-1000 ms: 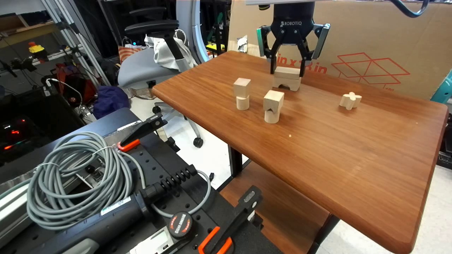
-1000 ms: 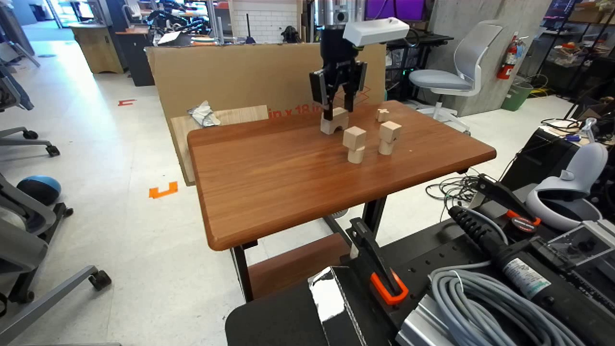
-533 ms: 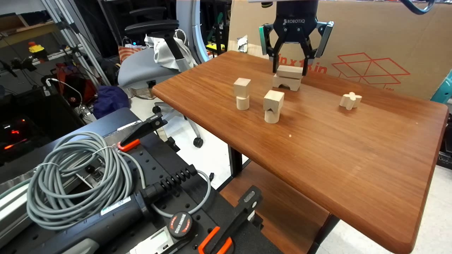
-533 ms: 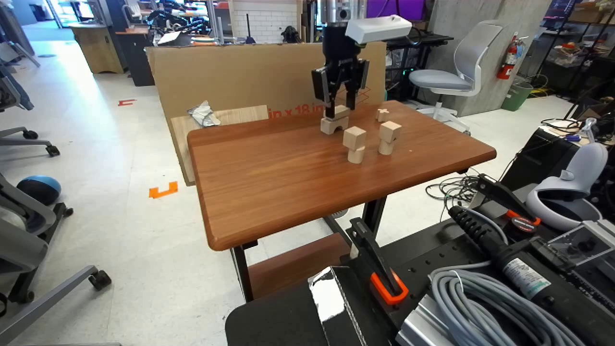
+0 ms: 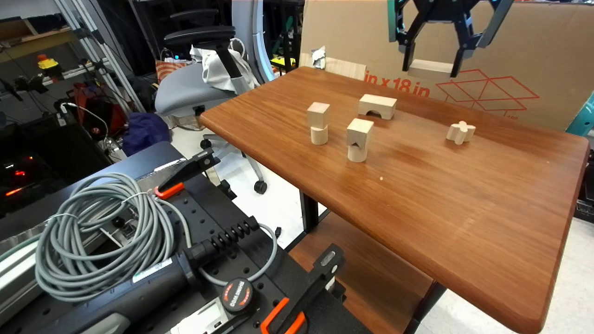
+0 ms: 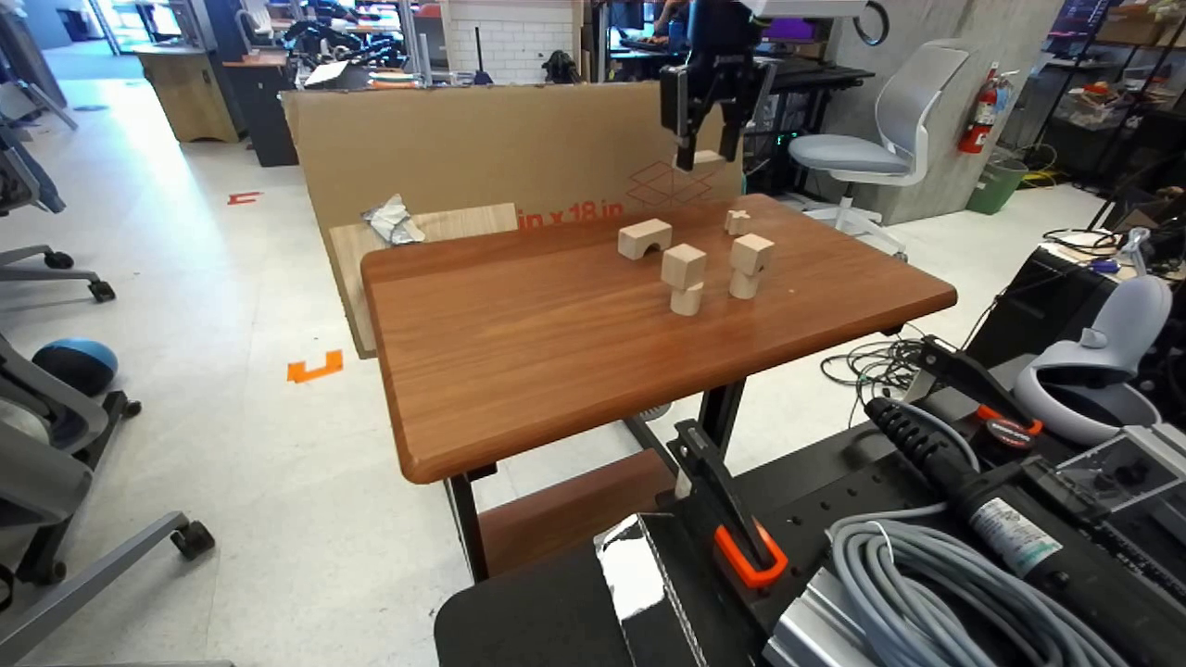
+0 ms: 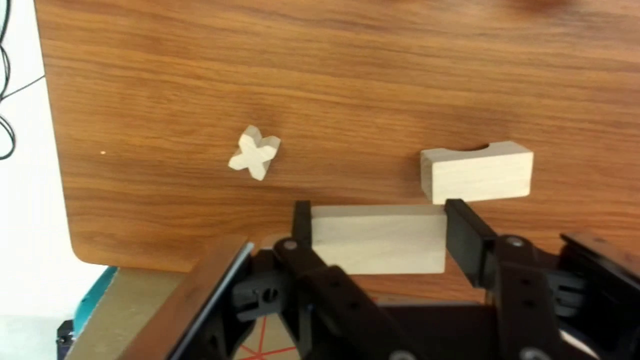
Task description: Move the rectangular block on the object to the right
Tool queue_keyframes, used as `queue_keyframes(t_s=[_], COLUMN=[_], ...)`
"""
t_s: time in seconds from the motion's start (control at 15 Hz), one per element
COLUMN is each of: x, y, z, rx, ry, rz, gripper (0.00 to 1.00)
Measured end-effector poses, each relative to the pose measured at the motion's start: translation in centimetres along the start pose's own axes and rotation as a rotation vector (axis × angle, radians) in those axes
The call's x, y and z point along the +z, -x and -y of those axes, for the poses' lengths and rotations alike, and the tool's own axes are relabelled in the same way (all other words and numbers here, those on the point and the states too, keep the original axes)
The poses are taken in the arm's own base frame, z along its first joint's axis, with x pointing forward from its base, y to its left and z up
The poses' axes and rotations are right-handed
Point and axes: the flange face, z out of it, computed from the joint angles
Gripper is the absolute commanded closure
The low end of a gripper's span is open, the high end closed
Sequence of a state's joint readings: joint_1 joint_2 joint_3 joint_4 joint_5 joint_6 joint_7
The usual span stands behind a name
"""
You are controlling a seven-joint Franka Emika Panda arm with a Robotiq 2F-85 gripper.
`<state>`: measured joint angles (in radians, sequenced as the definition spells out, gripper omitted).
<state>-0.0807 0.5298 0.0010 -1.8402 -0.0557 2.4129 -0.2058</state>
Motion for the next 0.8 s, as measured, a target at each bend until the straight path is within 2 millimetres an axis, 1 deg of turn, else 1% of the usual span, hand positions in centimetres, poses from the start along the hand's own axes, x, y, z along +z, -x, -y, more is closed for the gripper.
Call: queue_keyframes(t_s=[0.2,0.4,0.6,0.8], x=[-1.0,-1.1,-0.2,1.3], y=[0.3,0.4,0.4,0.4], z=[-2.9,-4.8,-6.0,-6.7], rx=[0.088,0.140,0.180,0.209], ry=[-0.035,-0.051,-0.052,-0.050], rz=[-0.028,-0.039,-0.032,-0.013], gripper=[0.58,0.58,0.58,0.58])
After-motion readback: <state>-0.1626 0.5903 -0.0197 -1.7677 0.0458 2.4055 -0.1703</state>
